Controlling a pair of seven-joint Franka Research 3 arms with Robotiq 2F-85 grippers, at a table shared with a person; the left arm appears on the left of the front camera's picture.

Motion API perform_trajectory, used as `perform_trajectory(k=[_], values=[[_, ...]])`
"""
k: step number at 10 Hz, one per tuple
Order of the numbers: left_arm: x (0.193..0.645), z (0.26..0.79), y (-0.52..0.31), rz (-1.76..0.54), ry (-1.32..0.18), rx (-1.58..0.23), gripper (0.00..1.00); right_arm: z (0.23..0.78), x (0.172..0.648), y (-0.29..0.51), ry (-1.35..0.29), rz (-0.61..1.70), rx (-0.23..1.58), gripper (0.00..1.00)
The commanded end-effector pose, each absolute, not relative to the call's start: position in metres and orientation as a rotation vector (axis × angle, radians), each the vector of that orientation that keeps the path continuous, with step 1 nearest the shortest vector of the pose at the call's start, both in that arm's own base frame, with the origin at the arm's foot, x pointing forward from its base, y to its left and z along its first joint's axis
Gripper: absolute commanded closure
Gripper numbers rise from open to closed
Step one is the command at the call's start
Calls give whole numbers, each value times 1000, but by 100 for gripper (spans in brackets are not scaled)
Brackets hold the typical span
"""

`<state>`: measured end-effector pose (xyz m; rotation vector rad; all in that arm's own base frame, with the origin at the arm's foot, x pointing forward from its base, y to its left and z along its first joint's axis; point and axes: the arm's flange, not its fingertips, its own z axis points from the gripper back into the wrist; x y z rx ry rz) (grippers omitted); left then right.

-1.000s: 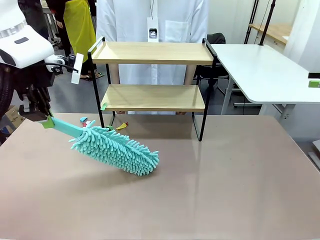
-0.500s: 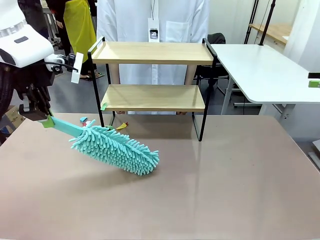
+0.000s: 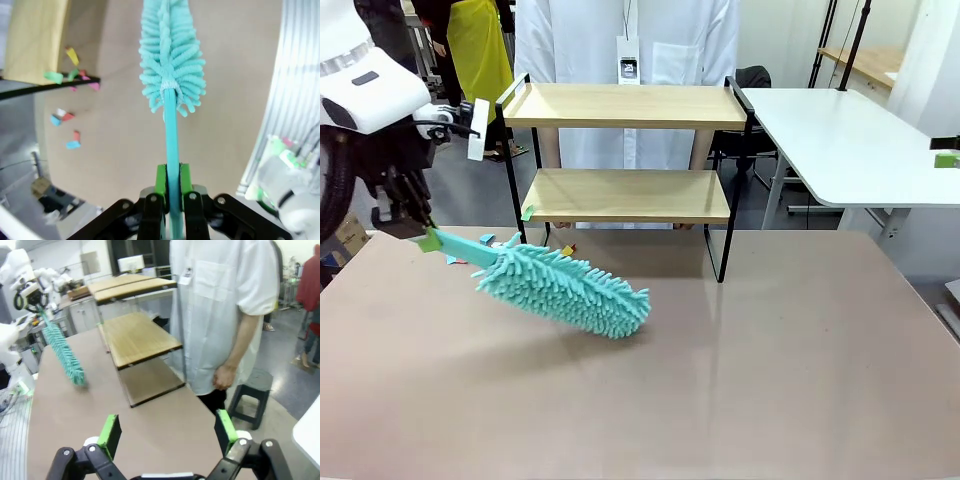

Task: Clean the shelf.
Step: Hand the Duster back to the human.

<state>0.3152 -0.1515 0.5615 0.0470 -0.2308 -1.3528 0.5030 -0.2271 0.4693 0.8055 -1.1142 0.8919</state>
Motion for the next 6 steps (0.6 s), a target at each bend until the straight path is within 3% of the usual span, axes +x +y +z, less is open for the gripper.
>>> perform_trajectory(k=[1,3,6], values=[[321,538,-155,-1379,-342,-47,87,501,490,-183,-967,913,943,0],[319,530,-157,-1409,-431,-93,87,510,472,-141,-855,940,1131,0],[320,510,-147,-1416,-578,-217,87,503,442,-76,-837,998,1308,0]])
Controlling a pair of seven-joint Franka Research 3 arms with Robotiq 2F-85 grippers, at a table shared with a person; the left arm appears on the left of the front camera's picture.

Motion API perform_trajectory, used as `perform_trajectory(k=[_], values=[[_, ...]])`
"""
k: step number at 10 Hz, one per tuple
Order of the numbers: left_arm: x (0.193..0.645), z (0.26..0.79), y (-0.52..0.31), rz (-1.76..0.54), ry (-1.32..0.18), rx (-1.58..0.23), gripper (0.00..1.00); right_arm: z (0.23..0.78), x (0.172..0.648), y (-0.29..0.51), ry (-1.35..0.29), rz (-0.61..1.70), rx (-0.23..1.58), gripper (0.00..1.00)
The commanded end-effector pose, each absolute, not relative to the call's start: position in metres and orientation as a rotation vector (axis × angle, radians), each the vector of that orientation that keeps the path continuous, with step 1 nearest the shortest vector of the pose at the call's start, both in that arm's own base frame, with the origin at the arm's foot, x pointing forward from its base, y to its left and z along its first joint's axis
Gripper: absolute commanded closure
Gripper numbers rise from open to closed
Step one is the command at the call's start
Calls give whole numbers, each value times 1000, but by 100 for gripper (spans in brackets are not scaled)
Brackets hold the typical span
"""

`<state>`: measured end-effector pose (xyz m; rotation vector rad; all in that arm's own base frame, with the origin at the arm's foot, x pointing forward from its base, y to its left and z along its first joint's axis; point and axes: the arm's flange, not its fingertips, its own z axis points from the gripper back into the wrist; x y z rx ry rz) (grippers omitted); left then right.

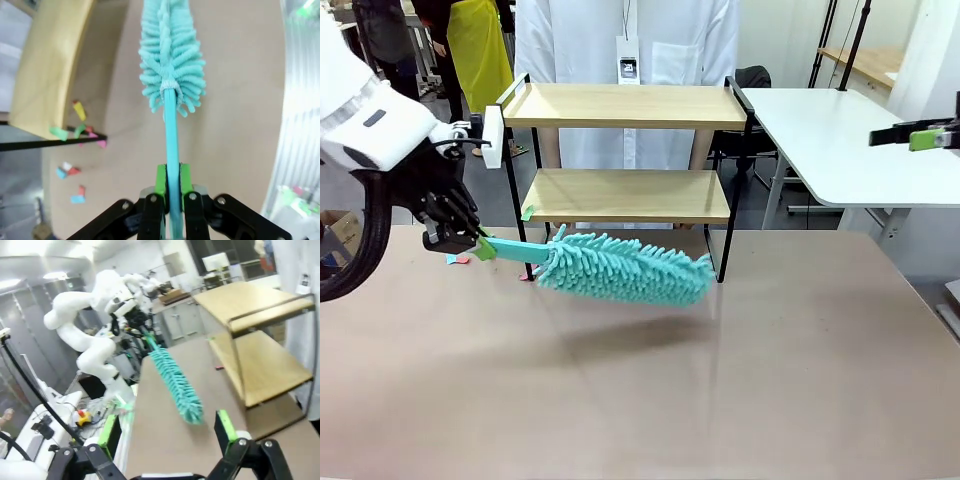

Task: Clean the shelf.
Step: Hand the Duster back to the human.

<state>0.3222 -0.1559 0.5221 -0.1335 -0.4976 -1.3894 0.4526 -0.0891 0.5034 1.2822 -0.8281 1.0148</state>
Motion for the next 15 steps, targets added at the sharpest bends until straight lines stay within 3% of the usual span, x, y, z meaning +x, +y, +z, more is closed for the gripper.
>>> perform_trajectory(k=[1,4,5,6,7,9,11,15], values=[[320,503,-146,-1420,-647,-272,87,496,437,-57,-839,999,1362,0],[318,480,-140,-1443,-727,-379,87,466,440,-18,-863,951,1427,0],[319,478,-140,-1467,-750,-371,87,460,447,-19,-739,903,1437,0],[318,483,-137,-1476,-708,-363,87,472,436,-27,-815,977,1428,0],[337,507,-148,-1436,-705,-345,87,472,436,-27,-815,977,1428,0],[338,503,-147,-1451,-697,-346,87,460,439,-22,-792,954,1437,0],[351,482,-148,-1432,-784,-384,87,439,435,-31,-981,945,1239,0],[349,465,-133,-1485,-895,-414,87,413,435,-17,-1127,1008,1219,0]])
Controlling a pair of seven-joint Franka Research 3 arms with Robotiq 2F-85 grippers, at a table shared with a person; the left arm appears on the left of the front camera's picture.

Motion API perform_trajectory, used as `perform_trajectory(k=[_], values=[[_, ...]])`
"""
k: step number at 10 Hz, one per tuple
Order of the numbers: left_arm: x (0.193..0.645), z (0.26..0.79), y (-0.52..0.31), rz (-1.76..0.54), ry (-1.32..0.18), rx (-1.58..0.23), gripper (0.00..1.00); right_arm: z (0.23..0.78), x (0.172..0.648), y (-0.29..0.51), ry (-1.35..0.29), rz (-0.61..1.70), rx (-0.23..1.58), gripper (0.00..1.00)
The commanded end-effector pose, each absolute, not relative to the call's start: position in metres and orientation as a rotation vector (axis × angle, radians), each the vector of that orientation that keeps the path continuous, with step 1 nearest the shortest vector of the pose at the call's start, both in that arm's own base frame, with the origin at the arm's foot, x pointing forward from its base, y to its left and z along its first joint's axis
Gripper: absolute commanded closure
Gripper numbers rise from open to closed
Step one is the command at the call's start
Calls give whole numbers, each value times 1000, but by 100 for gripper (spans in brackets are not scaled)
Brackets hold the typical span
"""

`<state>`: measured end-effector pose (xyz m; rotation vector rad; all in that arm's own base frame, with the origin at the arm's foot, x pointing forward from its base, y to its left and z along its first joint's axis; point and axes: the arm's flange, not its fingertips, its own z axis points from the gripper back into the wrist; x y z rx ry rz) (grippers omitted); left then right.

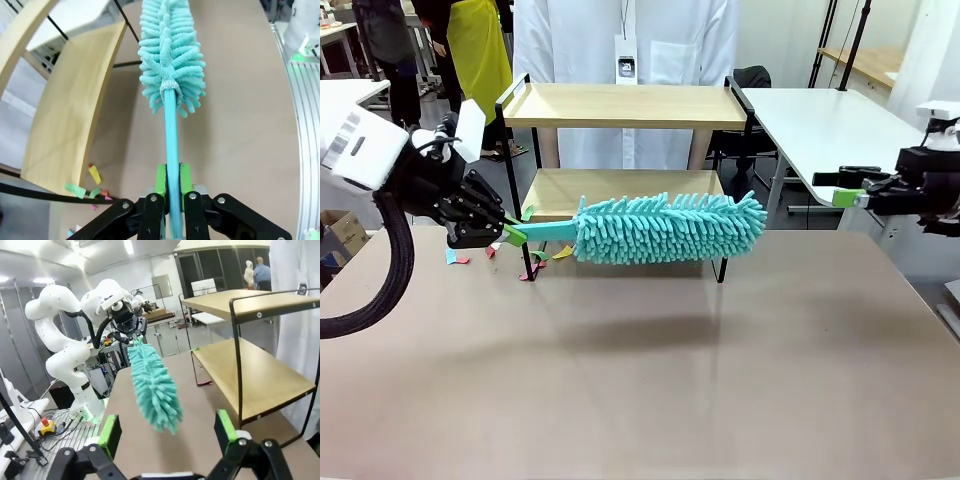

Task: Clean the shelf.
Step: Hand the Duster back to the human.

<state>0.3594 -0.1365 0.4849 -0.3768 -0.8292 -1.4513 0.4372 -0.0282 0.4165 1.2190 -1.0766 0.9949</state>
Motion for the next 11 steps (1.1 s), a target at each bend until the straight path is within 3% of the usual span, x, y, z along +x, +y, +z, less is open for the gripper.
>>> perform_trajectory(k=[1,8,11], values=[[352,462,-132,-1494,-898,-426,87,407,437,-14,-1132,1004,1238,0],[363,471,-136,-1485,-861,-415,87,376,445,37,-1160,1112,1211,0],[363,471,-136,-1485,-861,-415,87,360,445,64,-1095,1129,1271,0]])
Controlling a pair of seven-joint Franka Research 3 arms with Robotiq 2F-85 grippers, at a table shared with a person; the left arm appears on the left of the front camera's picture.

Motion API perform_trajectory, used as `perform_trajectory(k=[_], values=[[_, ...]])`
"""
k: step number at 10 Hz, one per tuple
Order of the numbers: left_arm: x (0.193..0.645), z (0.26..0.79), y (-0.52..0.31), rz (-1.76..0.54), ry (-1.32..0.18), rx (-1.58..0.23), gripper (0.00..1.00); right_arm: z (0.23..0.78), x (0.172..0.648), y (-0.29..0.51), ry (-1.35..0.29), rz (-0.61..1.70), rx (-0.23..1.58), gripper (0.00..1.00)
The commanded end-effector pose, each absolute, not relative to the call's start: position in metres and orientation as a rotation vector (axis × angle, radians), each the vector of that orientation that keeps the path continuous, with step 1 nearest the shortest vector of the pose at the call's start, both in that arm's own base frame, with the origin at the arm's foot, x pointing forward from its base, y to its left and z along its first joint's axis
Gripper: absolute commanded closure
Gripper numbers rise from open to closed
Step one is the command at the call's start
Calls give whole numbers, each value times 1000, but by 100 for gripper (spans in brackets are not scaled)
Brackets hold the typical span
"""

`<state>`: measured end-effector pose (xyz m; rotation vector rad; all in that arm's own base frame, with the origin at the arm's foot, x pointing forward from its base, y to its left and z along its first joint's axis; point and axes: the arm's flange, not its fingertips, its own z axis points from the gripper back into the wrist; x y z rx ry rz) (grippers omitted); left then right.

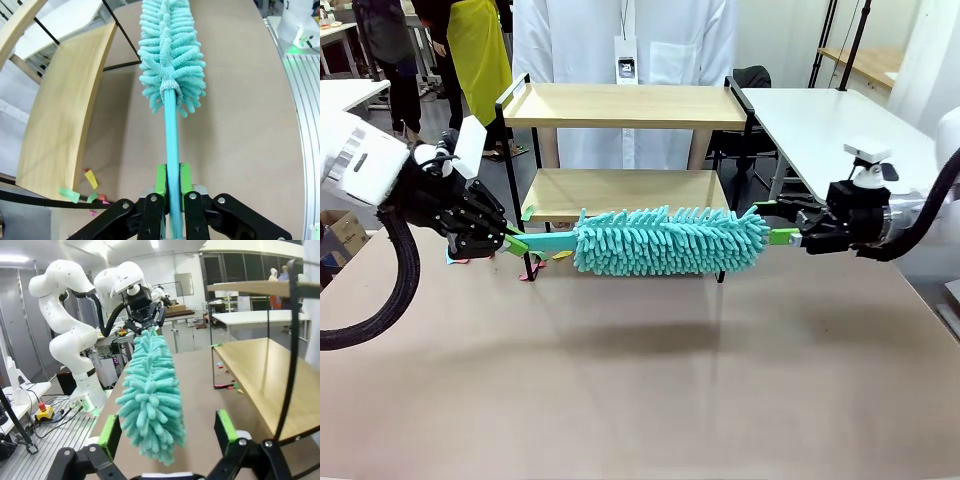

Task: Clean the shelf.
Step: Hand the Duster back to the human.

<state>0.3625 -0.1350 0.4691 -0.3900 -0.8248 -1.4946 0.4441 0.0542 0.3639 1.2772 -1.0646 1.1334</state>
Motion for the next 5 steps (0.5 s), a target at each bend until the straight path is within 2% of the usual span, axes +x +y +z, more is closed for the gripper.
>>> perform_trajectory(k=[1,5], values=[[363,471,-136,-1485,-861,-415,87,356,442,72,-1081,1129,1282,0],[363,471,-136,-1485,-861,-415,87,343,436,111,-1040,1160,1348,0]])
